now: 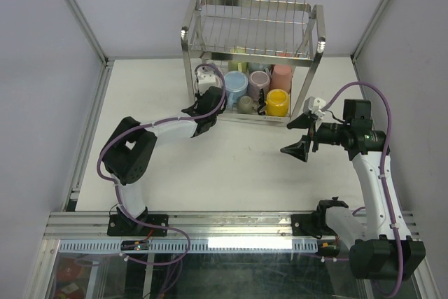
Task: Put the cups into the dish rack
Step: Turn the cup upside down in the dish rack.
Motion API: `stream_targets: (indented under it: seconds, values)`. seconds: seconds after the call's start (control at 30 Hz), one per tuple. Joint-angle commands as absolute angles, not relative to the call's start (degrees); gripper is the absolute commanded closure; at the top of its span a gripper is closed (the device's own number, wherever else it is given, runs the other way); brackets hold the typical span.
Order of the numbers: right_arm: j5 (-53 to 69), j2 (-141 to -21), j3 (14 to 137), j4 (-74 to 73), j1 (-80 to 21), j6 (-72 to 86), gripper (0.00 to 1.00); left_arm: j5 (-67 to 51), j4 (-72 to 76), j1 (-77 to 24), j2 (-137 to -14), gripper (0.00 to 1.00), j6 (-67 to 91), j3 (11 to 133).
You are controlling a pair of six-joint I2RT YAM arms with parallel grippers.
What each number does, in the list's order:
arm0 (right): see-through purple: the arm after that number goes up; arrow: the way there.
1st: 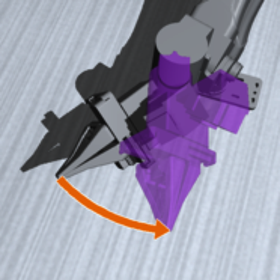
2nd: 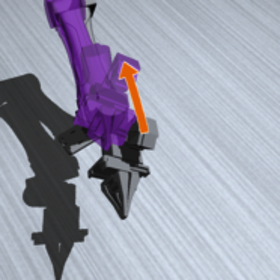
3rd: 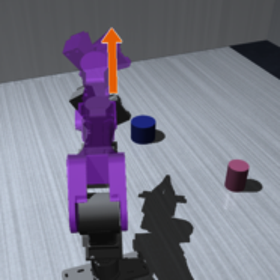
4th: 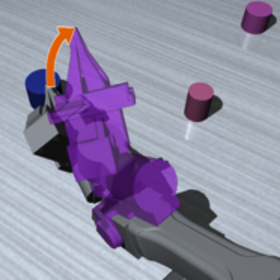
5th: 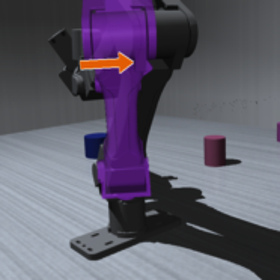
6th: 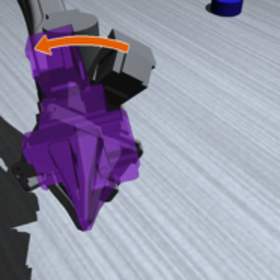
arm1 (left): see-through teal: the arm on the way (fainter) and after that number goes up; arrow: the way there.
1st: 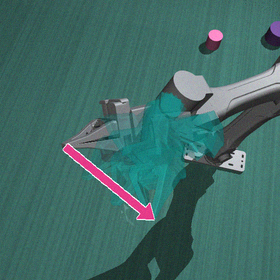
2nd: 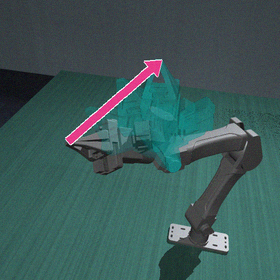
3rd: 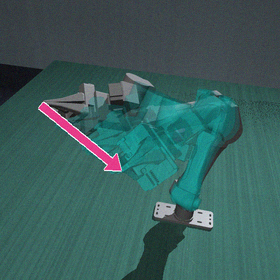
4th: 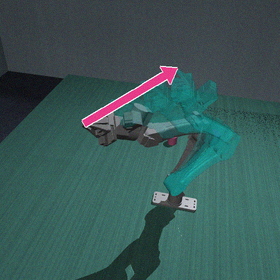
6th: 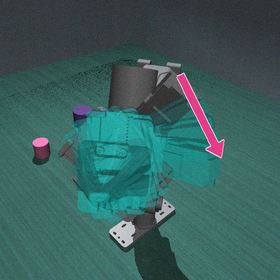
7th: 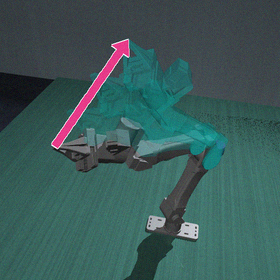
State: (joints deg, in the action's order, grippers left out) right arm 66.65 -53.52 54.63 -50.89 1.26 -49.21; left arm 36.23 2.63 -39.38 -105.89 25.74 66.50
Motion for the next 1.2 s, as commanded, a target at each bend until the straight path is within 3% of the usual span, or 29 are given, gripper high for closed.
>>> stream_targets:
  seconds: [0.0, 0.6, 1.17]
  values:
    - [67.9, -52.6, 55.4, -50.4, 1.3, -49.9, 0.09, 32.7, 7.7, -40.1, -105.2, 0.87, 24.3, 70.2]
    - [67.9, -52.6, 55.3, -50.4, 1.3, -50.0, 0.09, 33.1, 7.2, -40.1, -103.1, 0.72, 24.1, 69.5]
    - [68.1, -52.6, 55.4, -50.6, 1.3, -50.0, 0.09, 27.5, 7.7, -40.1, -92.3, 0.41, 24.7, 61.9]
